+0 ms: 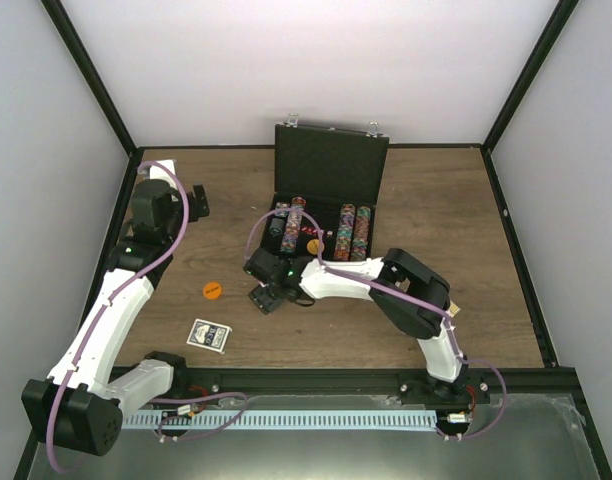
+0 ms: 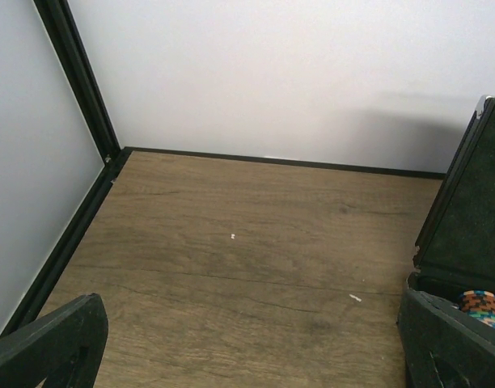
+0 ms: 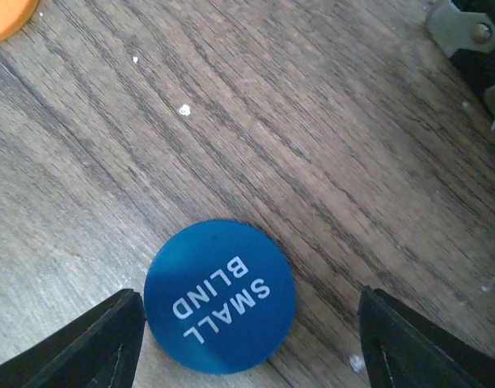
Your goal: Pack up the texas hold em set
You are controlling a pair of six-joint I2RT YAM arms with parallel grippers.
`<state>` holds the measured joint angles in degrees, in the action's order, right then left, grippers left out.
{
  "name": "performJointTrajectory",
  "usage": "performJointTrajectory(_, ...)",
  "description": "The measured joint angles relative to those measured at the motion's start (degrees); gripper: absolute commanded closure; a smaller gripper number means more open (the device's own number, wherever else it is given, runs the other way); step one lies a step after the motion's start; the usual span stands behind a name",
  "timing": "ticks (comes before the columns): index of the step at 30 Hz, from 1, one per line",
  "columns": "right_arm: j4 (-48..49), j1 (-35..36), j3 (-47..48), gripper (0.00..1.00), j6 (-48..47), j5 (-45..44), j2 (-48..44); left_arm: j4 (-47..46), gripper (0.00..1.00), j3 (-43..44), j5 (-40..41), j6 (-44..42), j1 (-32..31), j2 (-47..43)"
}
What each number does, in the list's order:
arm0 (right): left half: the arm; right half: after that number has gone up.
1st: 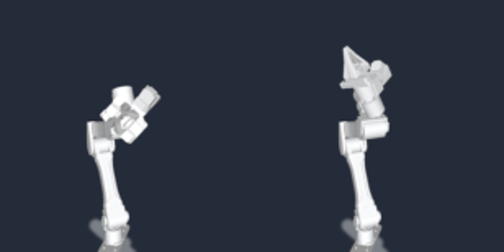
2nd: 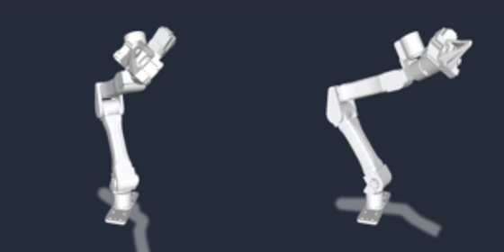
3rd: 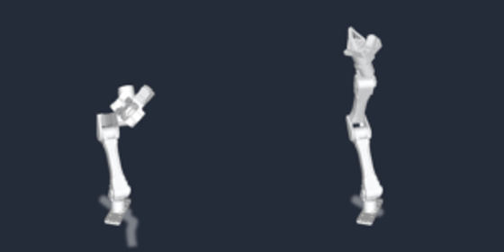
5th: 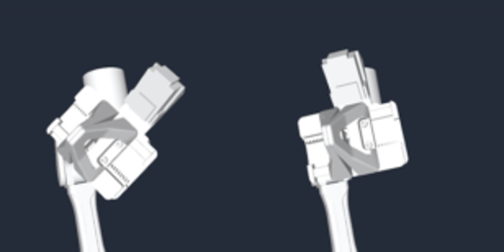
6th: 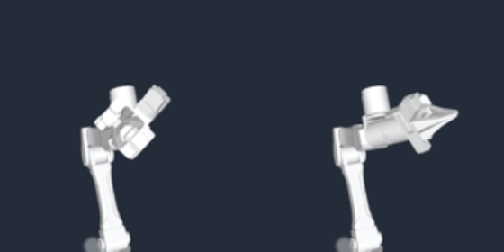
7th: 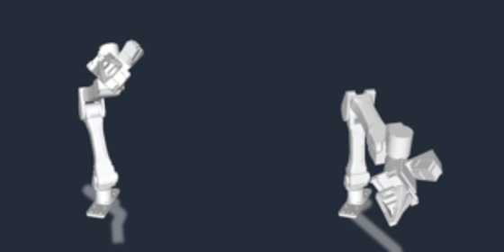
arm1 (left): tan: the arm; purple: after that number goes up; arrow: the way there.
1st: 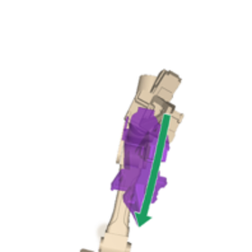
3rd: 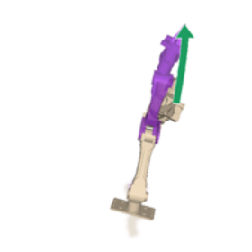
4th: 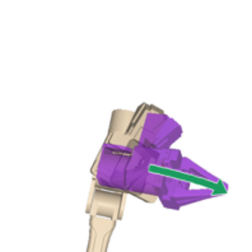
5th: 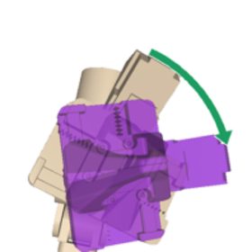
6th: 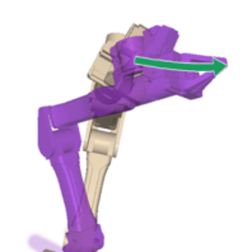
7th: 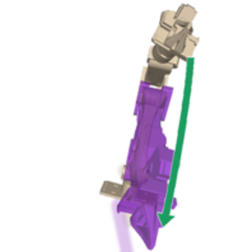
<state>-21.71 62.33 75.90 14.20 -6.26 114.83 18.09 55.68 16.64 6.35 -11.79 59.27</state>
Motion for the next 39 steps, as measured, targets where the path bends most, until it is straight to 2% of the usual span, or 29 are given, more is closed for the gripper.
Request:
performJointTrajectory(8,-1.73,0.57,2.86,0.24,-1.77,0.2,2.47,0.0,0.0,0.0,-0.33,0.02,0.02,0.0)
performJointTrajectory(19,-2.29,1.84,3.41,0.37,-2.8,-0.33,2.91,0.0,0.0,0.02,-0.44,0.04,0.0,0.02)
performJointTrajectory(26,-2.23,1.99,3.76,0.4,-2.75,-1.22,3.21,0.0,0.0,0.0,-0.68,0.07,0.0,0.02)
performJointTrajectory(39,-1.9,2.05,4.04,0.55,-1.25,-4.17,3.34,0.0,0.0,0.02,-1.31,0.48,0.0,0.04)
